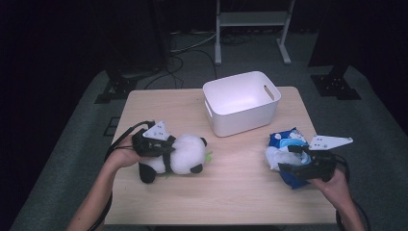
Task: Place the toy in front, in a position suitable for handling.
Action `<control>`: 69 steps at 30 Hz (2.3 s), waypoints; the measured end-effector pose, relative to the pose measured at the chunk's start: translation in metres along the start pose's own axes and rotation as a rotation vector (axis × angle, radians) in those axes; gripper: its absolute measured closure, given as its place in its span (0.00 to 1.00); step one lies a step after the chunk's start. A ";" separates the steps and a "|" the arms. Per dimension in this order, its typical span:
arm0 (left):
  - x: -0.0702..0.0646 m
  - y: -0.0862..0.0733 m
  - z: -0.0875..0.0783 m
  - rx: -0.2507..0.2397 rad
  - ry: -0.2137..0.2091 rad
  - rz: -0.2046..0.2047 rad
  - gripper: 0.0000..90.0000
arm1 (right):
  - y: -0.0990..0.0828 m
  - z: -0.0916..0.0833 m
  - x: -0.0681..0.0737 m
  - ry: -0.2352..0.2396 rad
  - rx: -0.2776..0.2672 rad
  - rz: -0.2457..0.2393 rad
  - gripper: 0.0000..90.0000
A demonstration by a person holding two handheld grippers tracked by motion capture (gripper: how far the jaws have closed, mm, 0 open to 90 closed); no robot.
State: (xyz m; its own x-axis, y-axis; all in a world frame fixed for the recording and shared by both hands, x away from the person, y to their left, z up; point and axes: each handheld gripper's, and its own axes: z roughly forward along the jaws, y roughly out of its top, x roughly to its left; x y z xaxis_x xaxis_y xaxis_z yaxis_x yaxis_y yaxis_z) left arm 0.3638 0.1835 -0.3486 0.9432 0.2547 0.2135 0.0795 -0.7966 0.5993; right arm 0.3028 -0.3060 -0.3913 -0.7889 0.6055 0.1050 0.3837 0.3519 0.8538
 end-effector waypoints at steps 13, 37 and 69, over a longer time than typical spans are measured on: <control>-0.038 0.081 0.057 -0.025 -0.138 0.075 0.89 | 0.008 0.007 0.000 0.028 0.021 -0.020 0.19; -0.033 0.082 0.049 -0.101 -0.219 -0.075 0.62 | 0.042 0.108 0.043 0.259 0.213 -0.144 0.20; -0.033 -0.004 0.036 -0.273 -0.217 -0.277 0.37 | 0.031 0.106 0.038 0.248 0.254 -0.113 0.20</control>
State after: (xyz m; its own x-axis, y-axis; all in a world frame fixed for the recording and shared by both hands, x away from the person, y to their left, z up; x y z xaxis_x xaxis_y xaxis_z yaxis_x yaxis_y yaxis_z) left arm 0.3439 0.1580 -0.3860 0.9464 0.2942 -0.1336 0.2785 -0.5332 0.7988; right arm 0.3355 -0.1960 -0.4152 -0.9136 0.3721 0.1638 0.3694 0.5916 0.7166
